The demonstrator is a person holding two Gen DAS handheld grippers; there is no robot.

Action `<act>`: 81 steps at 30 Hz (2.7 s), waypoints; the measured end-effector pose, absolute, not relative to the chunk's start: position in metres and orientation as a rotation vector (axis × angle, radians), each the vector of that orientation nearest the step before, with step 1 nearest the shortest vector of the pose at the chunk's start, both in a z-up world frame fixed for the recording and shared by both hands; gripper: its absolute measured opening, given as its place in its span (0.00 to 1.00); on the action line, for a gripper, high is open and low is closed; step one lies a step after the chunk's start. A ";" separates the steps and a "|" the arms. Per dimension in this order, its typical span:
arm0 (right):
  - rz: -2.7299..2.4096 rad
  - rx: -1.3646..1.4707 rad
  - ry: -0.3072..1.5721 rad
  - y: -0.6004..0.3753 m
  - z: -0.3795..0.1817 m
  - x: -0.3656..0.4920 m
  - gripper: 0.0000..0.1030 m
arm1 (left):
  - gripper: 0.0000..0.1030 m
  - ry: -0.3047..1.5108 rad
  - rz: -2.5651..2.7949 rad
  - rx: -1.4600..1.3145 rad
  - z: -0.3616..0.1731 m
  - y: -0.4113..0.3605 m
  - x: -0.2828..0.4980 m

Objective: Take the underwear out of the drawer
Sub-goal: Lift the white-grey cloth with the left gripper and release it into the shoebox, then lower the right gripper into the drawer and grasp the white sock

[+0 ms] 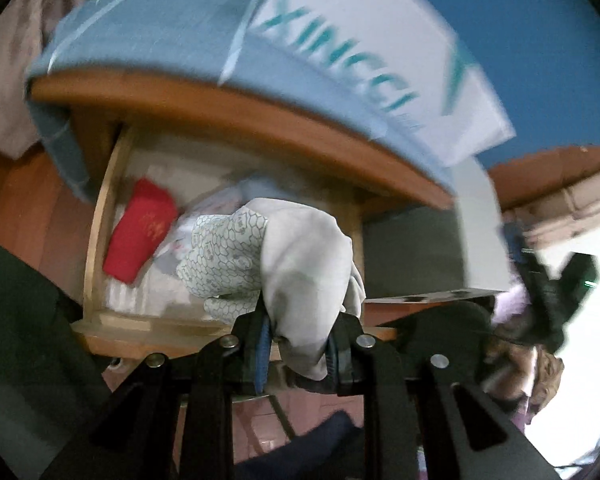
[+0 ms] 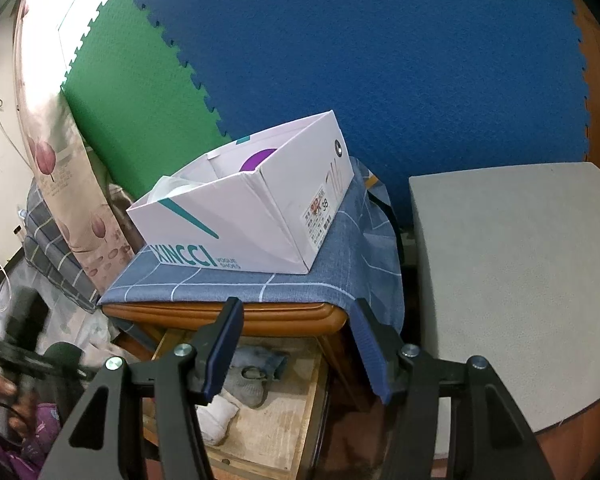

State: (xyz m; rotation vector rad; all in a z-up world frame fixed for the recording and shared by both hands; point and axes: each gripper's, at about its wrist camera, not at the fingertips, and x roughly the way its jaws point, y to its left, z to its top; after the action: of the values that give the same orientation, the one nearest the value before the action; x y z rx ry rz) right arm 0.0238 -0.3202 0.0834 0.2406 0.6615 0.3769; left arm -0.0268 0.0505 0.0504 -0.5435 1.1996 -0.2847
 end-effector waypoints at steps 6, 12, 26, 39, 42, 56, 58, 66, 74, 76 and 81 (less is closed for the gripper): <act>0.379 0.247 0.659 -0.321 0.084 0.023 0.55 | 0.19 1.067 -0.396 -0.482 0.141 0.030 -0.021; 0.383 0.259 0.650 -0.324 0.085 0.022 0.55 | 0.19 0.932 -0.465 -0.429 0.220 0.017 0.020; 0.398 0.273 0.641 -0.328 0.086 0.020 0.55 | 0.19 0.864 -0.295 -0.188 0.235 -0.014 0.211; 0.413 0.282 0.641 -0.330 0.085 0.020 0.55 | 0.20 0.991 -0.160 -0.083 0.160 -0.032 0.291; 0.416 0.281 0.642 -0.330 0.085 0.020 0.55 | 0.20 1.011 -0.143 -0.075 0.150 -0.032 0.299; 0.412 0.274 0.646 -0.329 0.084 0.021 0.55 | 0.76 0.829 -0.110 0.053 0.173 -0.034 0.265; 0.408 0.265 0.646 -0.328 0.084 0.020 0.55 | 0.77 0.781 -0.163 0.013 0.182 -0.026 0.241; 0.397 0.195 0.655 -0.316 0.084 0.020 0.55 | 0.93 0.622 -0.183 -0.107 0.184 0.045 0.122; 0.452 -0.004 0.691 -0.272 0.082 0.014 0.55 | 0.93 0.742 0.022 -0.243 0.119 0.161 0.030; 0.514 -0.036 0.727 -0.255 0.079 0.013 0.55 | 0.93 0.766 0.066 -0.248 0.107 0.177 0.012; 0.661 -0.021 0.981 -0.191 0.042 0.028 0.55 | 0.93 0.749 0.100 -0.283 0.089 0.193 -0.023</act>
State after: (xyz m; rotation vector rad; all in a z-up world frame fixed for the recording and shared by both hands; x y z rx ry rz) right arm 0.0276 -0.1913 0.0423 -0.0214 0.9809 0.6609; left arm -0.0229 0.1930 0.0895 -0.2830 0.7494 0.1001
